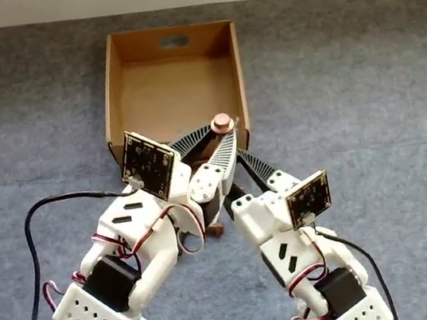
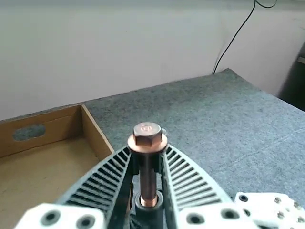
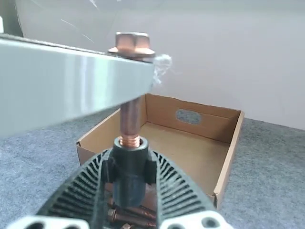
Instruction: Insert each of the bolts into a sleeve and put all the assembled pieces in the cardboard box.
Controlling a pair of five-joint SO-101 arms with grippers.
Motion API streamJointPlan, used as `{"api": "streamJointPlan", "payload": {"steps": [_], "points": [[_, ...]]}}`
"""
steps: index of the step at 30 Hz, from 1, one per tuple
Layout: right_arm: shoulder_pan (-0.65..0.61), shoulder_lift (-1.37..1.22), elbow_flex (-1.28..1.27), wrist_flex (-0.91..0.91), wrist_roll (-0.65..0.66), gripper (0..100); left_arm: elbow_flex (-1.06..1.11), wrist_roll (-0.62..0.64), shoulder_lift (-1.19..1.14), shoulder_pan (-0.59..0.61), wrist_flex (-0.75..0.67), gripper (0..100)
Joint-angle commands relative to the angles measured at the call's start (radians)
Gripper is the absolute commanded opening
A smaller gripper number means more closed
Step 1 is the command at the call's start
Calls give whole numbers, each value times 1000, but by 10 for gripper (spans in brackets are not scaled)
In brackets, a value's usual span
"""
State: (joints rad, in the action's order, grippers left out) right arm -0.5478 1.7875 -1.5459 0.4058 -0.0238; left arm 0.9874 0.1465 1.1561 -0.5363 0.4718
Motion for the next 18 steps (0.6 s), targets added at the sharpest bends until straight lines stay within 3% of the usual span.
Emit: {"api": "streamJointPlan", "payload": {"steps": [1,18], "points": [[15,12,12,-27,9,5,-12,5,7,19,3,7],[42,13,10,-24,9,5,79,-2,7,21,5,7]]}}
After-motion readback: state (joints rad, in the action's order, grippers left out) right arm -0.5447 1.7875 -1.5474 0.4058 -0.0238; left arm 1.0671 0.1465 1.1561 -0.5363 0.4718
